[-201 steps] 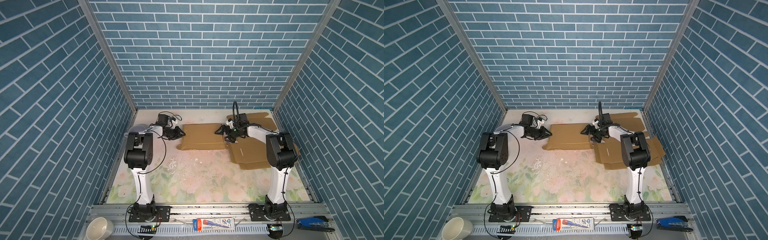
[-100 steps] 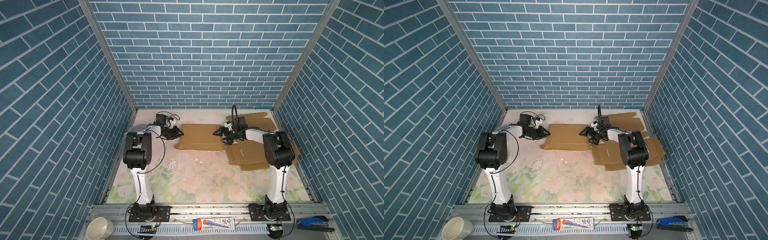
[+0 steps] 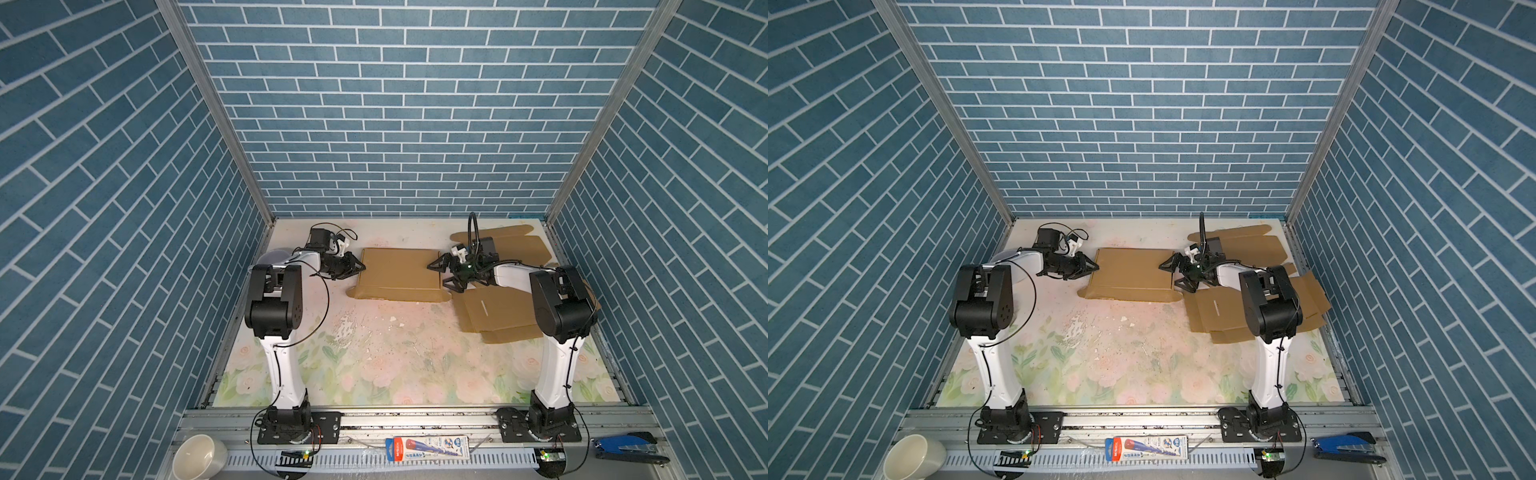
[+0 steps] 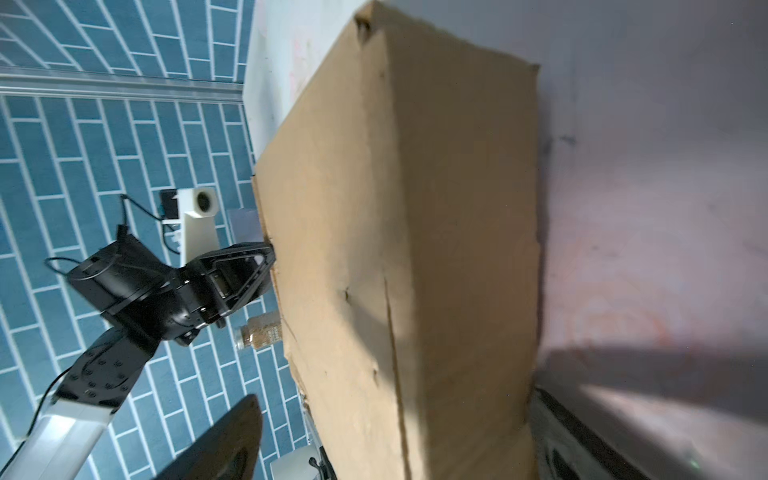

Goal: Fold the paper box

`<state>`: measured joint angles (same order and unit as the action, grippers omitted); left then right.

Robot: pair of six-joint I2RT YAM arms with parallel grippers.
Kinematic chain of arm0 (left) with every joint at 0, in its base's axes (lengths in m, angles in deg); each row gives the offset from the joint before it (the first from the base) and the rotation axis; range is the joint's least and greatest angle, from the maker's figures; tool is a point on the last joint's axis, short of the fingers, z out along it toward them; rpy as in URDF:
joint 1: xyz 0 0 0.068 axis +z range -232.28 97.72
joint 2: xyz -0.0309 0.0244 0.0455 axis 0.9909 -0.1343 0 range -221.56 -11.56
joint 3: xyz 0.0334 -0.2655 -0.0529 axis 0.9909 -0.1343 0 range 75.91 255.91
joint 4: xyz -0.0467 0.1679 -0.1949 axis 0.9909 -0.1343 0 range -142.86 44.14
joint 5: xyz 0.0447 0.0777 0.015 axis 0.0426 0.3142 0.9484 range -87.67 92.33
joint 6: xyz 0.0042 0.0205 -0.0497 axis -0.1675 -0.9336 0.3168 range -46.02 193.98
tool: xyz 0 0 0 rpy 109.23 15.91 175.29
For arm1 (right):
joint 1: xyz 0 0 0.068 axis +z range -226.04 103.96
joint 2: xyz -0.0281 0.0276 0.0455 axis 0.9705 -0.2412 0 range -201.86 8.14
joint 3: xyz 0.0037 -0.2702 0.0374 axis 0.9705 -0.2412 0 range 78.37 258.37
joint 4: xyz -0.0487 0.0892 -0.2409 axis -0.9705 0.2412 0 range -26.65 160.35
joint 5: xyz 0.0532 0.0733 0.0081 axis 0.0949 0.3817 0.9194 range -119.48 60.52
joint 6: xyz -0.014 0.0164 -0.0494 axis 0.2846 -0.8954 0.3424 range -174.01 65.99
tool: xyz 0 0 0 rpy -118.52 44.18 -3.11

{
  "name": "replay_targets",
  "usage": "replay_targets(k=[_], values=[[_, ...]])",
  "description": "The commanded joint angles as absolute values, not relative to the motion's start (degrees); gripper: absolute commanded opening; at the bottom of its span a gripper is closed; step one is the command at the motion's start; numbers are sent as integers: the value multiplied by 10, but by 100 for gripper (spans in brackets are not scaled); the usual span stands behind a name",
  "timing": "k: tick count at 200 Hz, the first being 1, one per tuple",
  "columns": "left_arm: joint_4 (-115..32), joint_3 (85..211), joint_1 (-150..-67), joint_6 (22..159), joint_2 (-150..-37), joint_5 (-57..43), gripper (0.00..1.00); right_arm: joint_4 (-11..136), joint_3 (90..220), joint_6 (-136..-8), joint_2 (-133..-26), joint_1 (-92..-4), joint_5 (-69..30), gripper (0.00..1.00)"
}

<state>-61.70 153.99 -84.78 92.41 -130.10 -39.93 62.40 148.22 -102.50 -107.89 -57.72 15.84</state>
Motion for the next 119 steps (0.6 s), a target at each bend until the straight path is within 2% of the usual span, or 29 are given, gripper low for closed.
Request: replay_targets(k=[1,119], values=[[-710,1509,-849,907,-1336,-308,27,705,1484,-987,-1057,-576,101,99],[-733,1509,-840,895,-1335,-303,23,616,1456,-1034,-1077,-548,172,99]])
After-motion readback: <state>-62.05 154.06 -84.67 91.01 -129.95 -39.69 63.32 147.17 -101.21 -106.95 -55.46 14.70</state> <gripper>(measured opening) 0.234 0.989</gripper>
